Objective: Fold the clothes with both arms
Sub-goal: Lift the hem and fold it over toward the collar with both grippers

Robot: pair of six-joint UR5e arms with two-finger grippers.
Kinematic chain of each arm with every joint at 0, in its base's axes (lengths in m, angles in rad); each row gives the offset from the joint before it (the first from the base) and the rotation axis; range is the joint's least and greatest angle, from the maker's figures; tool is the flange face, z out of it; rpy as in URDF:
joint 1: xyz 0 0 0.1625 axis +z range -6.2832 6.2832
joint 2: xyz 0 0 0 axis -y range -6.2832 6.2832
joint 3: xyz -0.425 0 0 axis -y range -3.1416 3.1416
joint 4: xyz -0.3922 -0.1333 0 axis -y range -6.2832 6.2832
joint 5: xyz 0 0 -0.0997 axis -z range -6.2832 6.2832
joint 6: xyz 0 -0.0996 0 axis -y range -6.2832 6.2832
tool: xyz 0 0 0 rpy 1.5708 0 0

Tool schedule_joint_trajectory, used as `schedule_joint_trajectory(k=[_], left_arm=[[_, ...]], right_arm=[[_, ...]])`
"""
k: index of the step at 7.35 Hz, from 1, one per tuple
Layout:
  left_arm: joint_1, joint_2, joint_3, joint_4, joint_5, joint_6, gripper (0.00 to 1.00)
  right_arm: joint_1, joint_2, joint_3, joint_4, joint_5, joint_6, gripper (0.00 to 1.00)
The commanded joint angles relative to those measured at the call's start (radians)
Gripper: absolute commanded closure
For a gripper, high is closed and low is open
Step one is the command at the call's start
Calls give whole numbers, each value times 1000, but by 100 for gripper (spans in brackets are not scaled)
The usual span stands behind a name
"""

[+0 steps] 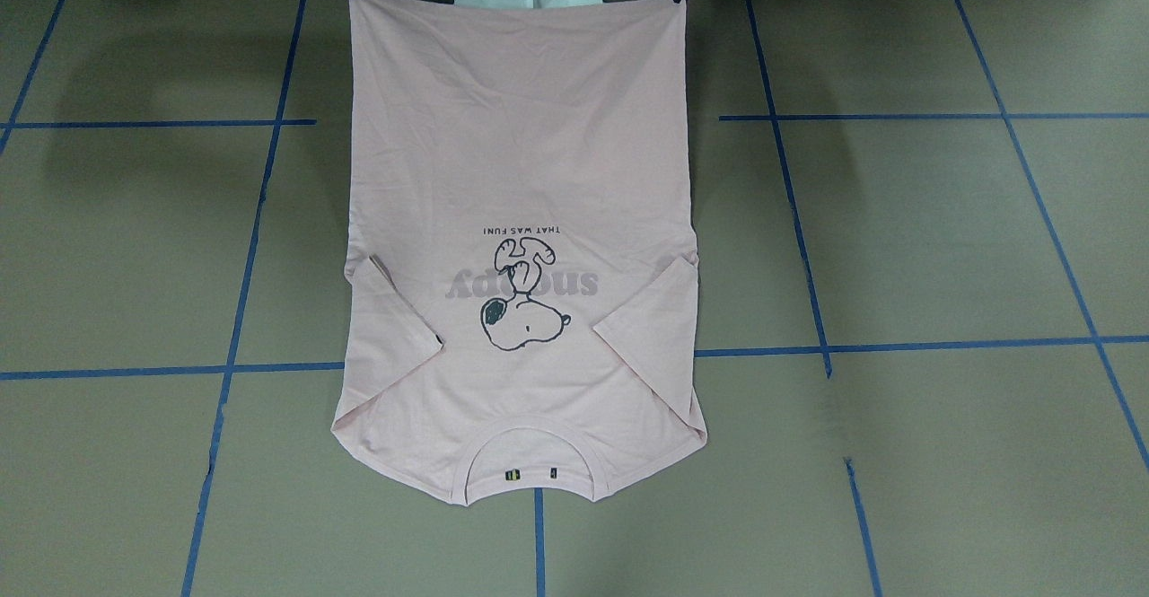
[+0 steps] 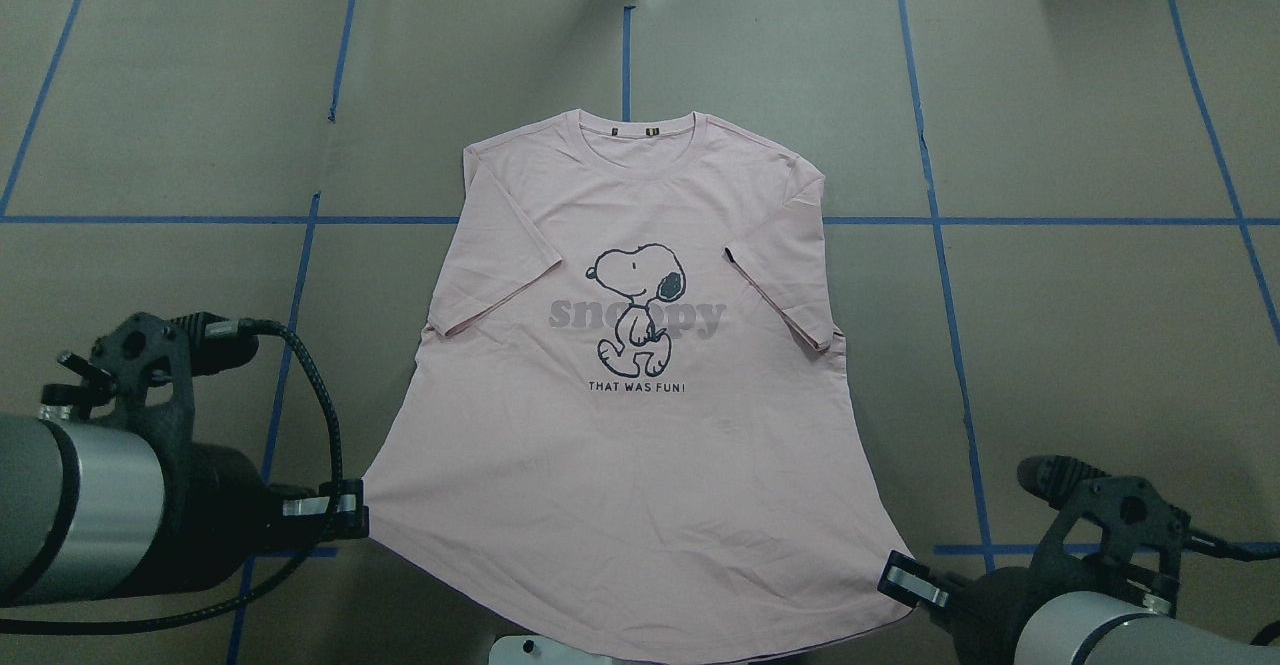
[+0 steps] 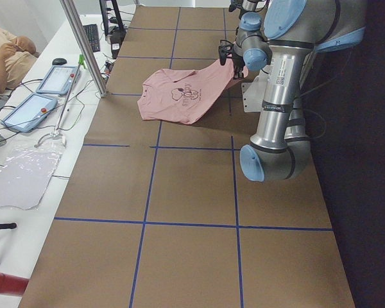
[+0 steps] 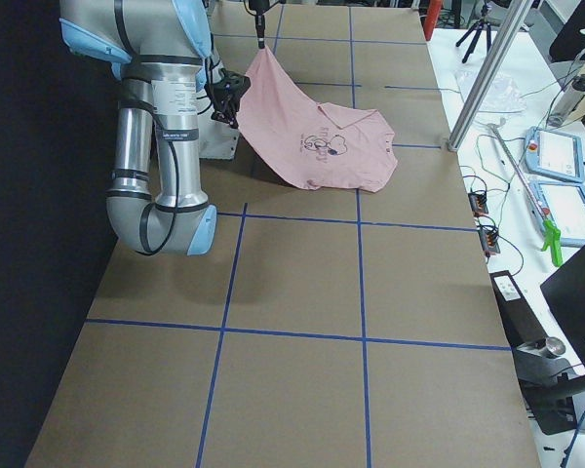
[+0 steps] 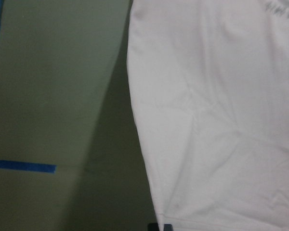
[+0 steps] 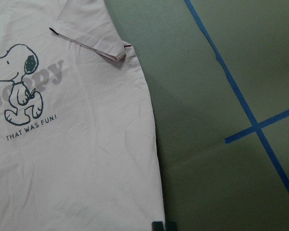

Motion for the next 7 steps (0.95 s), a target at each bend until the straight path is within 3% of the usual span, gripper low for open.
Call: schedule_joint_trajectory(k=[1, 2, 4, 7], left_arm=[[-70, -71, 84, 64, -19, 111, 100], [-141, -96, 153, 62, -20, 180, 100], [-270, -159, 349, 8, -20, 289, 100], [-370, -187, 602, -213, -20, 372, 100]], right_arm=[[77, 78, -40, -33, 13, -114, 100], [176, 159, -114, -33, 15, -215, 100], [433, 262, -345, -9, 134, -401, 100], [630, 284, -704, 349, 174, -538, 100]])
